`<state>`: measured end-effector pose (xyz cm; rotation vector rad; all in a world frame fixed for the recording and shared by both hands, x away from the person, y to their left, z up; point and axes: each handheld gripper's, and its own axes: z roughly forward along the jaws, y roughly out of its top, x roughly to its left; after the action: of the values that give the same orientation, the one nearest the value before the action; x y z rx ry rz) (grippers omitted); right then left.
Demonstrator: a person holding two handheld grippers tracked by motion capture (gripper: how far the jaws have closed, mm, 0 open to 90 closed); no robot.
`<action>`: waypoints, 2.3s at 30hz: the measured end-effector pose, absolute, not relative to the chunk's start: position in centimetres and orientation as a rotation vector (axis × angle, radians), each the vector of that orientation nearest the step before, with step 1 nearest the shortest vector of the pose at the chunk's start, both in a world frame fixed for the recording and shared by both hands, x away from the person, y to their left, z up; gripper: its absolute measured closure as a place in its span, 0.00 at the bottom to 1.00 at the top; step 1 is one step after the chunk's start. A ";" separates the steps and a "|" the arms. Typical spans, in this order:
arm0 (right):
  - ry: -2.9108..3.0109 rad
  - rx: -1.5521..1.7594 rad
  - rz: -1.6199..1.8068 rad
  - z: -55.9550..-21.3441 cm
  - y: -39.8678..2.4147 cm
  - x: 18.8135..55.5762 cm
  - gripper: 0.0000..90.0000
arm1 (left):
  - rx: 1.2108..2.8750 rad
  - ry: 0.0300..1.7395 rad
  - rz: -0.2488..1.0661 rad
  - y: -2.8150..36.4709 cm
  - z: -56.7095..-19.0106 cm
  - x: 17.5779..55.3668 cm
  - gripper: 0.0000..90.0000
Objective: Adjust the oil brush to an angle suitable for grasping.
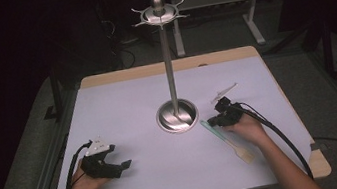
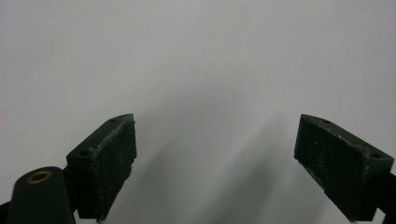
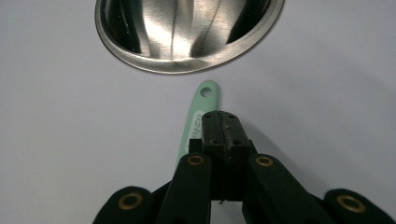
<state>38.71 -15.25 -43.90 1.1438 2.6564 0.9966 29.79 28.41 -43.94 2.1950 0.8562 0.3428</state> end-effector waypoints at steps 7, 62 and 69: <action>2.656 1.146 0.941 -42.6 -15.7 36.9 1.00 | 2.197 0.855 0.350 28.4 -43.9 29.7 0.14; 2.693 1.074 0.684 -42.8 -19.8 31.6 1.00 | 2.200 0.868 0.331 28.2 -44.3 29.5 0.14; 2.700 1.103 0.778 -42.1 -20.1 32.1 0.91 | 2.206 0.864 0.334 28.2 -44.3 29.6 0.14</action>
<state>32.13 -20.07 -42.05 1.1031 2.7002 0.7781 29.57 28.24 -44.30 2.2061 0.8636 0.3335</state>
